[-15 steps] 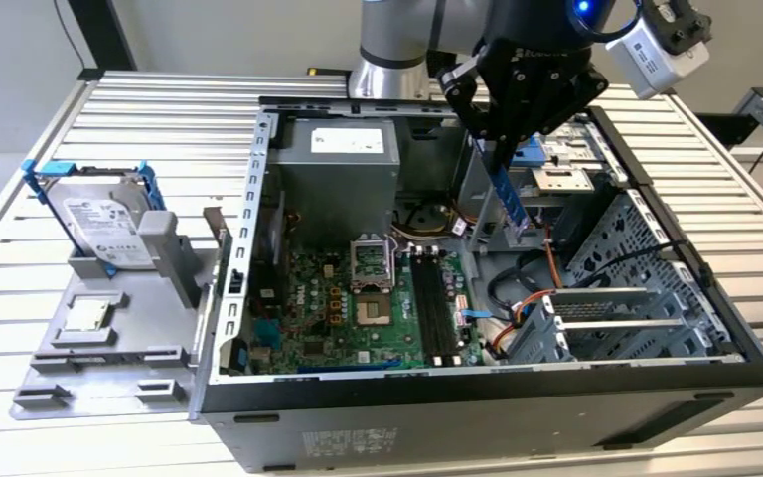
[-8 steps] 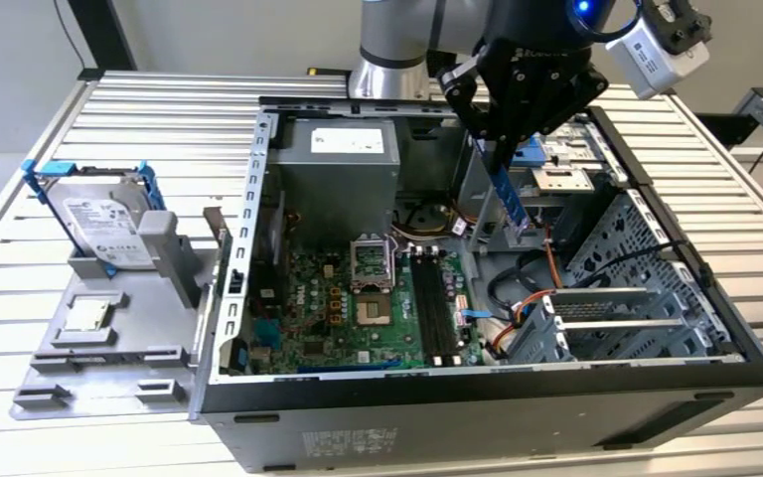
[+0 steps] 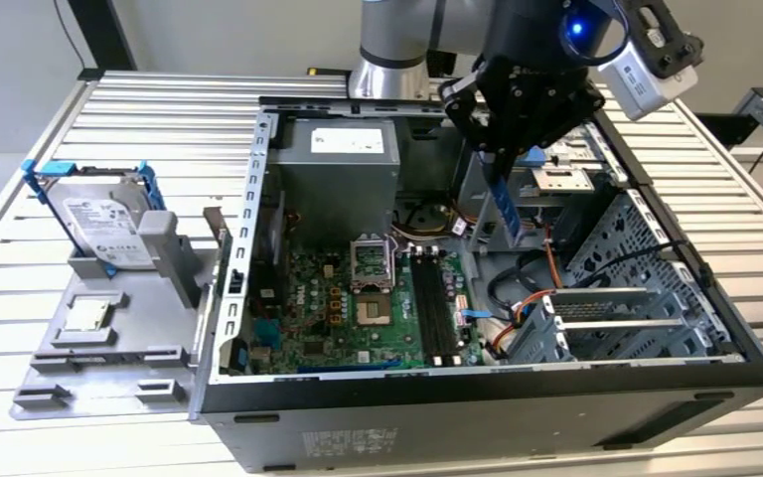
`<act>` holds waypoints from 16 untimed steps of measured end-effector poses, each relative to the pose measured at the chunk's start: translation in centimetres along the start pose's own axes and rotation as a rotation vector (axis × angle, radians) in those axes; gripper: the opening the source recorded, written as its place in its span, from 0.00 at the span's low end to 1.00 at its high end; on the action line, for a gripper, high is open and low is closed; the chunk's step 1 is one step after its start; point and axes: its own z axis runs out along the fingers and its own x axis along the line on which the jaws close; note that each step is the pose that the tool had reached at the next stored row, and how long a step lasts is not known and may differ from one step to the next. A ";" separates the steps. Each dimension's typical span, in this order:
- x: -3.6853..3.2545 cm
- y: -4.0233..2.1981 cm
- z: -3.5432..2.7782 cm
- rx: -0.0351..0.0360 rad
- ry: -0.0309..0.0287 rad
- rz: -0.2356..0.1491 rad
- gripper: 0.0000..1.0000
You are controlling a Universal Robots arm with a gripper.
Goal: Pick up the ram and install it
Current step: 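Insert the ram into the slot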
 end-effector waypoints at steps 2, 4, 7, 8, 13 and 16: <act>-0.11 -0.02 0.37 0.0001 -0.0001 0.006 0.00; -0.11 -0.02 0.73 0.0009 -0.0001 0.007 0.00; -0.09 -0.03 1.35 0.0029 -0.0003 0.024 0.00; -0.08 -0.03 1.53 0.0033 -0.0004 0.032 0.00; -0.04 -0.04 2.53 0.0051 -0.0010 0.070 0.00; -0.01 -0.05 3.18 0.0057 -0.0011 0.083 0.00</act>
